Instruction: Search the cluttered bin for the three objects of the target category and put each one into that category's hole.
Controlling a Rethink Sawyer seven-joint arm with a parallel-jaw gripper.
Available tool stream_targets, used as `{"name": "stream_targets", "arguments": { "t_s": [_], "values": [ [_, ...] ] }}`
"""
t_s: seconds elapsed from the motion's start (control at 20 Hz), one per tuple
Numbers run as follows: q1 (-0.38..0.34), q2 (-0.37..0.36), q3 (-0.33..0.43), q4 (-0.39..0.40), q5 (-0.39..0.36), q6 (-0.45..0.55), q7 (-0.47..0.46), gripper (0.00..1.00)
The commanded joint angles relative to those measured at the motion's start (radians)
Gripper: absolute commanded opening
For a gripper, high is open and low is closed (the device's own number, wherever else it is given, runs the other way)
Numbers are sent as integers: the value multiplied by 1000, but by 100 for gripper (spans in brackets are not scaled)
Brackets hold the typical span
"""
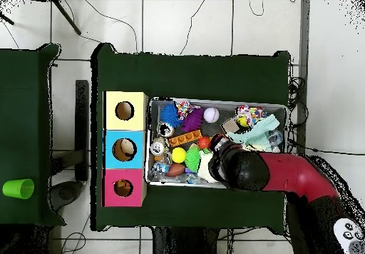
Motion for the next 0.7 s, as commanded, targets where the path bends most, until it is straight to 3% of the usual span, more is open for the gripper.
{"name": "stream_targets", "arguments": {
  "t_s": [0.05,0.25,0.4,0.7],
  "values": [
    [48,17,45,-41,-44,45,-113,0],
    [86,7,14,-40,-88,9,-93,0],
    [123,-10,-17,-52,-97,57,-80,0],
    [191,-107,-56,27,-97,104,-57,0]
  ]
}}
